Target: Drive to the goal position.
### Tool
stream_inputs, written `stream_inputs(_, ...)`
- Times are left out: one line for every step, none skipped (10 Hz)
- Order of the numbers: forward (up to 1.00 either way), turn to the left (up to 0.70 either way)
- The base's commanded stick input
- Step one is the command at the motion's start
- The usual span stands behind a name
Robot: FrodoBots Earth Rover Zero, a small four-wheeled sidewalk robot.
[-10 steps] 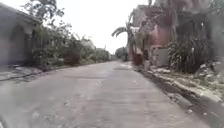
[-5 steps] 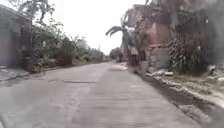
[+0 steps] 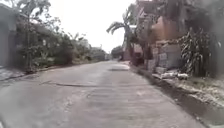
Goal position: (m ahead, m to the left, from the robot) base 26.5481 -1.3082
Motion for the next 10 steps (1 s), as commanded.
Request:
stream_inputs(1.00, 0.00)
stream_inputs(1.00, 0.00)
stream_inputs(1.00, 0.00)
stream_inputs(1.00, 0.00)
stream_inputs(1.00, -0.09)
stream_inputs(1.00, -0.40)
stream_inputs(1.00, -0.40)
stream_inputs(1.00, -0.37)
stream_inputs(1.00, -0.13)
stream_inputs(1.00, 0.00)
